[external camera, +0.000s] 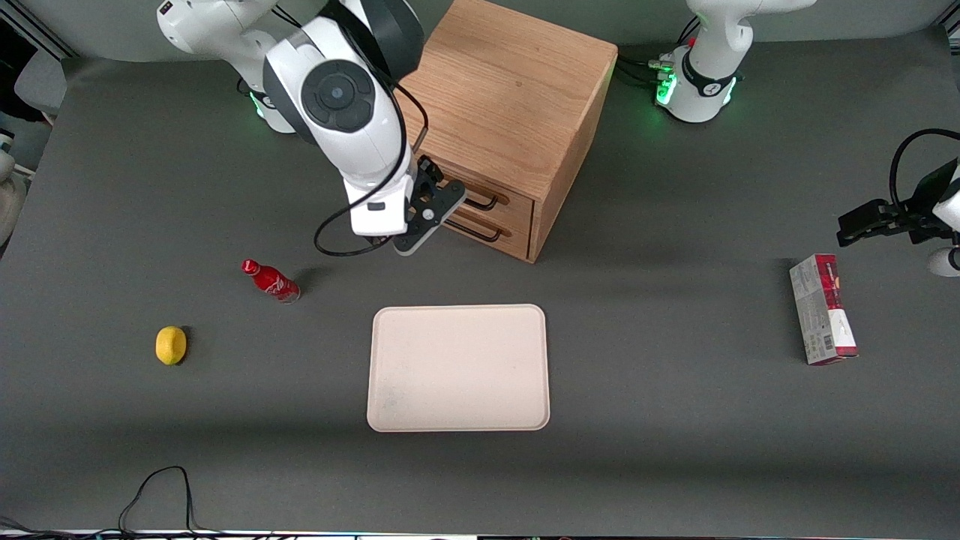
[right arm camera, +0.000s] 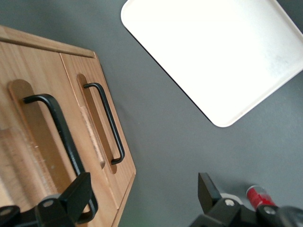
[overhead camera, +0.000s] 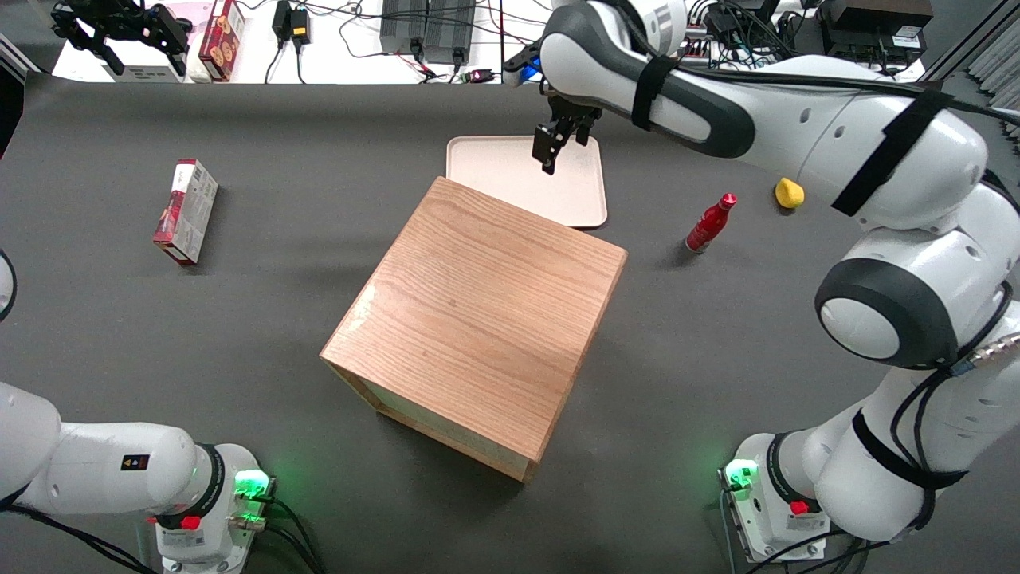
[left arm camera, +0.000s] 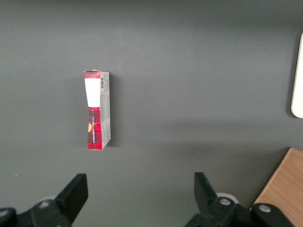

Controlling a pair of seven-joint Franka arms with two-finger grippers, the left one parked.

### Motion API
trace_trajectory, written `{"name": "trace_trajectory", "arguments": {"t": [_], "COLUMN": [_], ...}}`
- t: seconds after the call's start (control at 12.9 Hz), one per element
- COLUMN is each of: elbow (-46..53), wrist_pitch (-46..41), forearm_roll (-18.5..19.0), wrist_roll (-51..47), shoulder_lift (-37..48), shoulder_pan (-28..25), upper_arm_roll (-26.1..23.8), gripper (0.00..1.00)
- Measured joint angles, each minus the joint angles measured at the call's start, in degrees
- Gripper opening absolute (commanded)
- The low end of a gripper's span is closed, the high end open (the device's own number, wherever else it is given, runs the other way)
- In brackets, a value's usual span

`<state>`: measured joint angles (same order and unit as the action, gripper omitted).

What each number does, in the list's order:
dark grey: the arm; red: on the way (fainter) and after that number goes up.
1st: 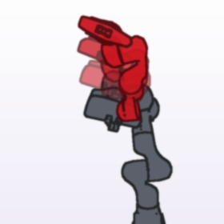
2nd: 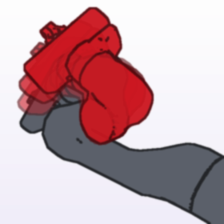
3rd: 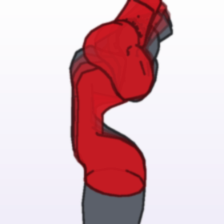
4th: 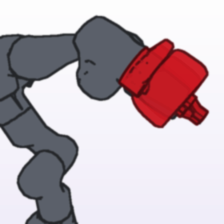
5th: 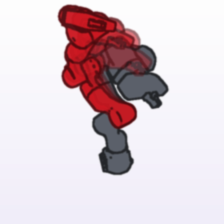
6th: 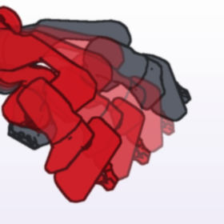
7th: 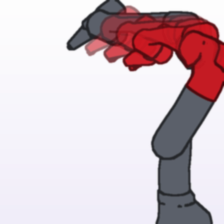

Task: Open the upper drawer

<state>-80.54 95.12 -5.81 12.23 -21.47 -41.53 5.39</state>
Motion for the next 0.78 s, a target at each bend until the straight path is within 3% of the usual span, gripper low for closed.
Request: {"name": "trace_trajectory", "arguments": {"t": [0.78], "elbow": [-4.1], "wrist_pitch": [0.5], "forearm_roll": [-6.6], "wrist_roll": [7.1], "shoulder_lift": [0.0], "shoulder_pan": [-0.5], "upper_arm_roll": [-0.4], "gripper": [1.0]}}
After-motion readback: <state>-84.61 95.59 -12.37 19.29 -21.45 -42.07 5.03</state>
